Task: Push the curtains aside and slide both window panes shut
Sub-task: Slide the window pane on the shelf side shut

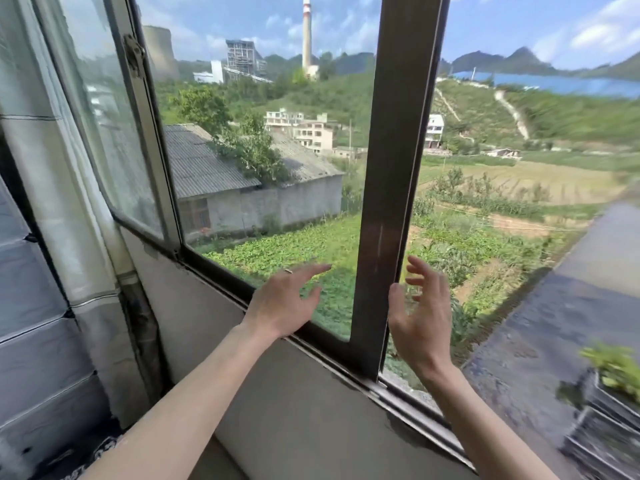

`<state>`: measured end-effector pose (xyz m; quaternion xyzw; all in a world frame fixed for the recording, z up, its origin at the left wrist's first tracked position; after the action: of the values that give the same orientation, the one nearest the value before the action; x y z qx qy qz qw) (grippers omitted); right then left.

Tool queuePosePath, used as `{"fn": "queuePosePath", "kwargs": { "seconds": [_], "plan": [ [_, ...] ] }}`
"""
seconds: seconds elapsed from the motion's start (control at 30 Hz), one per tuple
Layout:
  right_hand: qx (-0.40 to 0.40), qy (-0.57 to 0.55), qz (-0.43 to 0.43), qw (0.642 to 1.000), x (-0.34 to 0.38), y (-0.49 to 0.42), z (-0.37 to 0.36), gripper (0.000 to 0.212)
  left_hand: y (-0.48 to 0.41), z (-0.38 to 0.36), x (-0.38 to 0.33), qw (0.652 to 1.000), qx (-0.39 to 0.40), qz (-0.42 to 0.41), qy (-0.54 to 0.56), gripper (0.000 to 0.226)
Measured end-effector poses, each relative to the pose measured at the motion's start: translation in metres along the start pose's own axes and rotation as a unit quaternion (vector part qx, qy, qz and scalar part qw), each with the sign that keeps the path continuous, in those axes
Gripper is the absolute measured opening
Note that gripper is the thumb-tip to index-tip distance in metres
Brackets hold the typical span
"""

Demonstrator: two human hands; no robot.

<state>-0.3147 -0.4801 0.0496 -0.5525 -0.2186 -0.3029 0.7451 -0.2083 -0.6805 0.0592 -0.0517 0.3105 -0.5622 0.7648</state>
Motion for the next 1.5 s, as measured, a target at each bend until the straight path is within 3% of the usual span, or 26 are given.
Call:
{"fn": "queuePosePath", "kwargs": {
  "seconds": [0.17, 0.43, 0.67, 1.0, 1.27, 1.5],
  "plan": [
    [0.054, 0.097, 0.081, 0.991, 0.061, 0.02, -0.044, 0.036, 0.013, 0.045, 0.066, 0.998, 0.038, 0.039, -0.044, 0.037],
    [0.161, 0.201, 0.142, 0.956, 0.151, -0.017, -0.168, 0.035, -0.007, 0.156, 0.176, 0.987, 0.016, 0.055, -0.147, 0.039],
    [0.129, 0.229, 0.239, 0.935, 0.234, -0.106, -0.276, 0.041, -0.07, 0.263, 0.256, 0.98, -0.074, 0.064, -0.173, 0.042],
    [0.07, 0.265, 0.264, 0.925, 0.331, -0.227, -0.392, 0.046, -0.169, 0.371, 0.337, 0.964, -0.174, 0.013, -0.199, 0.045],
    [-0.019, 0.386, 0.251, 0.888, 0.348, -0.299, -0.464, 0.06, -0.285, 0.403, 0.413, 0.959, -0.24, -0.053, -0.139, 0.068],
    [-0.103, 0.491, 0.256, 0.826, 0.33, -0.343, -0.488, 0.072, -0.358, 0.395, 0.432, 0.922, -0.324, -0.182, -0.105, 0.072]
  ]
}}
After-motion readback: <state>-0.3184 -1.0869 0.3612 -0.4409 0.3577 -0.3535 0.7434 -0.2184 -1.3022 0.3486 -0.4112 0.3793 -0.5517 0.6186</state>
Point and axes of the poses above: each hand's wrist, its own y-axis away from the middle knuckle, its own z-axis out of the back of the hand, x = y × z, the point moved 4 cm from there along -y, towards the middle knuckle, and after that the axes turned 1 degree about -z, right-handed, at the moved point
